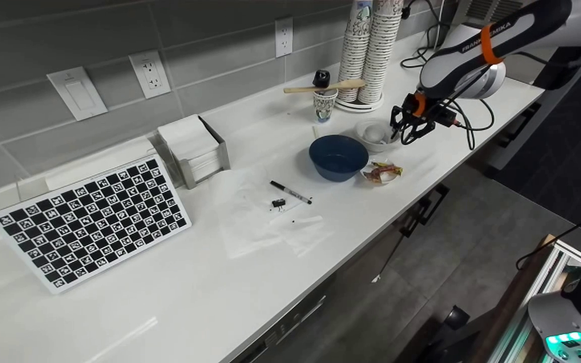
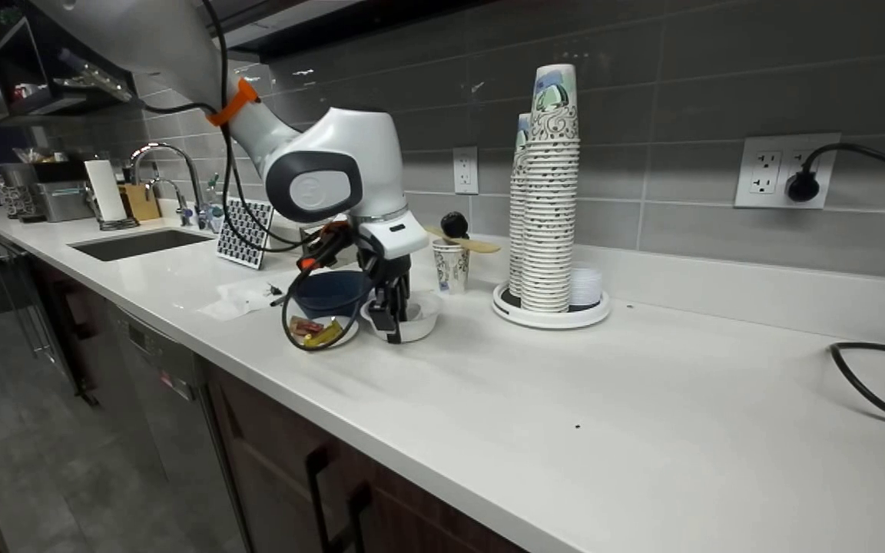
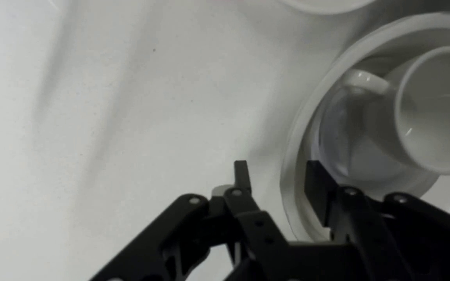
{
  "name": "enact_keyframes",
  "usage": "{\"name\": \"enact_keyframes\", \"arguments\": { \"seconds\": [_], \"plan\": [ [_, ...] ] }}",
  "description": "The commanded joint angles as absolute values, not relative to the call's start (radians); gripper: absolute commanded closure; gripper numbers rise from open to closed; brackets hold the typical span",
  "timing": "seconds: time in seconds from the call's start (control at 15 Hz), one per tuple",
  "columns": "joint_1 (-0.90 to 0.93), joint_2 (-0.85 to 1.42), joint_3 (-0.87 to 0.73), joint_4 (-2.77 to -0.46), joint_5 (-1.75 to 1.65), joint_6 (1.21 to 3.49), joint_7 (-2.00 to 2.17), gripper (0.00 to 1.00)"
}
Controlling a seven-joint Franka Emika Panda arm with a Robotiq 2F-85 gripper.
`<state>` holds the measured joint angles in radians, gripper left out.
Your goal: Put the white bowl in the blue bowl
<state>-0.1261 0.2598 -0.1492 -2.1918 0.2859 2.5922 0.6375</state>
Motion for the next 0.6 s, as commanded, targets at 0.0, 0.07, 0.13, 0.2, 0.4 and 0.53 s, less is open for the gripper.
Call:
{"name": "enact_keyframes", "arguments": {
  "seconds": [0.0, 0.07, 0.13, 0.2, 0.4, 0.53],
  "plan": [
    [-0.108, 0.301, -0.169, -2.148, 0.272, 2.592, 0.684, 0.89],
    [-0.109, 0.296, -0.171, -2.144, 0.27, 2.588, 0.685, 0.95],
    [-0.108, 0.294, -0.174, -2.14, 0.268, 2.585, 0.687, 0.99],
    [-0.11, 0.288, -0.176, -2.137, 0.266, 2.582, 0.686, 1.0],
    [-0.112, 0.279, -0.18, -2.128, 0.27, 2.577, 0.683, 0.98],
    [-0.113, 0.273, -0.183, -2.133, 0.273, 2.582, 0.682, 0.98]
  ]
}}
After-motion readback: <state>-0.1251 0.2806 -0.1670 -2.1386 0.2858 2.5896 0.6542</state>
